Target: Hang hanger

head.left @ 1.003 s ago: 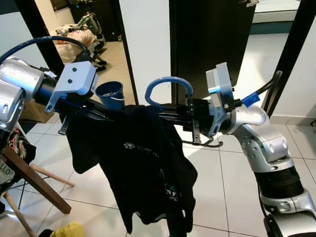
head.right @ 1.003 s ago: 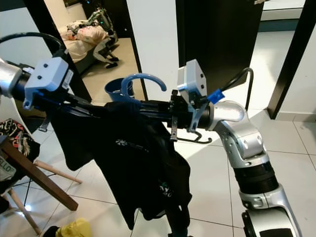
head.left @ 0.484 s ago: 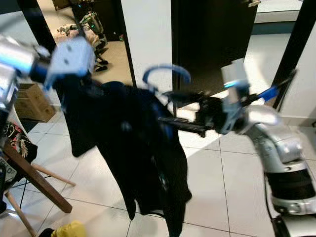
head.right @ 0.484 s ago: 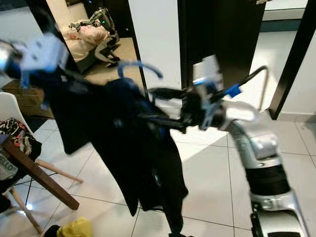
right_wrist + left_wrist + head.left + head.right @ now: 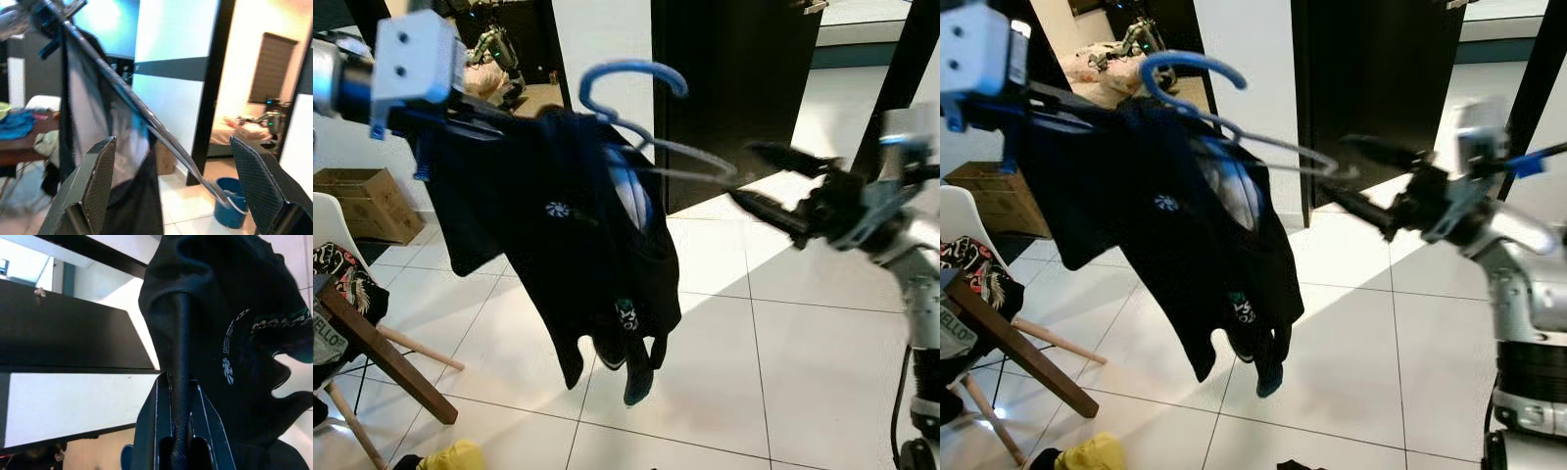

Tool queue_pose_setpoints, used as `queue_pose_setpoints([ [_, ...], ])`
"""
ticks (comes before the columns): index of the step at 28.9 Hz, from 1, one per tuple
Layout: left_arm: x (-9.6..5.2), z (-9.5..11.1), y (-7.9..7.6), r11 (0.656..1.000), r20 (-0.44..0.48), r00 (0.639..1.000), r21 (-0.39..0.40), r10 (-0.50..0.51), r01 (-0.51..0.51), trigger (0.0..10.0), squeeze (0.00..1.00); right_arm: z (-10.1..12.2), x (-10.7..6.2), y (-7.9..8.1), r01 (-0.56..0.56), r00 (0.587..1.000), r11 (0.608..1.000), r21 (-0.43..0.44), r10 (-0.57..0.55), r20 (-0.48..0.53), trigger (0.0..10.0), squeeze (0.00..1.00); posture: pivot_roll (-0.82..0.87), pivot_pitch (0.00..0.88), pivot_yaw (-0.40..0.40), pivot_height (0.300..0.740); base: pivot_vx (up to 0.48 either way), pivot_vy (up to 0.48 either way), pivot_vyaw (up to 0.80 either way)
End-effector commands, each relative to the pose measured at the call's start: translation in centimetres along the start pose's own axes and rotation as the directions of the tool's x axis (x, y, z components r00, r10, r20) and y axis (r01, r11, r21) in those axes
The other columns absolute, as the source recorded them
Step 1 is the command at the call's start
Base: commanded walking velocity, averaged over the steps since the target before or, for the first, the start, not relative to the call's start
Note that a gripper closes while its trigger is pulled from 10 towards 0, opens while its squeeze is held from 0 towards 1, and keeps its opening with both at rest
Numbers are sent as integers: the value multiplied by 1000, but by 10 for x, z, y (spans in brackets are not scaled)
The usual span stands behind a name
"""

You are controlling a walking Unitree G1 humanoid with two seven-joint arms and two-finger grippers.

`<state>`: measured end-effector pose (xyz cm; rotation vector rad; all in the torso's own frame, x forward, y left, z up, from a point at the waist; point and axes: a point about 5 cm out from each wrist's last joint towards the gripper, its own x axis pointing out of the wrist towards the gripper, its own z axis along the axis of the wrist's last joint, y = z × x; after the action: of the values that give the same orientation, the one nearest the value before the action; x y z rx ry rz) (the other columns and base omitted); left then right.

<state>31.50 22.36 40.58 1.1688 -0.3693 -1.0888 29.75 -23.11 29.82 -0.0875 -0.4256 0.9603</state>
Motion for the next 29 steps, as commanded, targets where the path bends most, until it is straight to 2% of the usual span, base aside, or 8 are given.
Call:
queue_pose_setpoints([
  [1,-16,4,9,998,-28,998,39,54,-53,0,0,-7,-3,3,2,1000,999,46,-2,4,10000,1000,-45,0,104,740,0,0,0],
  [5,-19,8,15,994,-11,995,63,95,-94,0,0,-28,-5,14,-21,996,996,86,28,-80,10000,1000,-45,0,104,740,0,0,0],
  [6,-20,14,22,988,21,991,77,135,-136,0,0,-57,-8,37,-119,965,977,175,156,-209,10000,1000,-47,0,102,740,0,0,0],
  [10,-20,15,23,986,29,989,80,143,-145,0,0,-64,-9,43,-141,955,969,201,187,-232,10000,1000,-47,0,102,740,0,0,0],
  [11,-20,17,24,984,37,988,87,152,-155,0,0,-72,-6,54,-170,944,951,257,232,-233,10000,0,-46,0,103,740,0,0,0],
  [16,-17,19,24,984,61,987,92,146,-151,0,0,-82,12,60,-120,969,946,300,177,-173,10000,0,-51,0,101,740,0,0,0],
  [20,-12,19,22,986,86,988,92,129,-136,0,0,-74,31,47,-6,1000,922,386,6,3,10000,0,-52,0,102,740,0,0,0],
  [29,-8,15,18,988,99,988,82,121,-130,0,0,-49,37,25,48,958,851,523,-187,216,10000,0,-58,0,99,740,0,0,0],
])
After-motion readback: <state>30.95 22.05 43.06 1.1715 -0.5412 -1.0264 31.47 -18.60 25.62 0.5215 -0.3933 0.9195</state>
